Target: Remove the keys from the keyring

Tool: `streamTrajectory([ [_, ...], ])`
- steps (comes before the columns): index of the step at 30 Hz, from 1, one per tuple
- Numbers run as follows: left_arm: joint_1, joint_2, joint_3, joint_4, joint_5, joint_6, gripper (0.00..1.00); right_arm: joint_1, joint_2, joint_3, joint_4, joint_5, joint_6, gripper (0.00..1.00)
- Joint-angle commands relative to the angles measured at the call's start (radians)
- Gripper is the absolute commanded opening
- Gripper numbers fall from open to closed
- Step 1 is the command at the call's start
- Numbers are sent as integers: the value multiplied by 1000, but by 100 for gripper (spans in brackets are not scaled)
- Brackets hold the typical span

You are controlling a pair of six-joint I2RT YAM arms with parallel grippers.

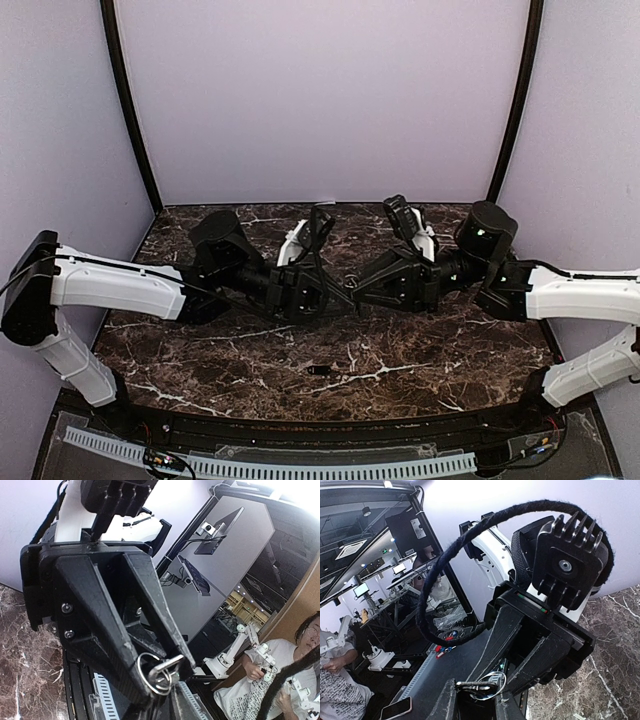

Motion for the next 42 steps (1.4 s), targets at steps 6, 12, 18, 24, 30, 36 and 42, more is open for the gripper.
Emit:
streamTrajectory([
  [6, -5, -17, 20, 76, 31, -29, 0, 2, 4, -2, 6, -19, -4, 0],
  [12, -5, -65, 30, -123, 19, 34, 0, 3, -13, -22, 50, -25, 25, 30],
  [18, 1, -124, 124, -558, -35, 215, 0, 1, -37, -55, 81, -23, 38, 53],
  [24, 6, -122, 252, -894, -50, 352, 0, -3, -34, -78, 117, -23, 45, 55],
  [30, 6, -100, 361, -1060, -67, 404, 0, 0, -19, -99, 222, -34, 96, 44],
  [36, 7, -86, 394, -1104, -52, 412, 0, 0, -2, -97, 273, -44, 121, 34],
  [42, 6, -88, 401, -1100, -54, 410, 0, 2, 14, -72, 261, -58, 112, 29],
])
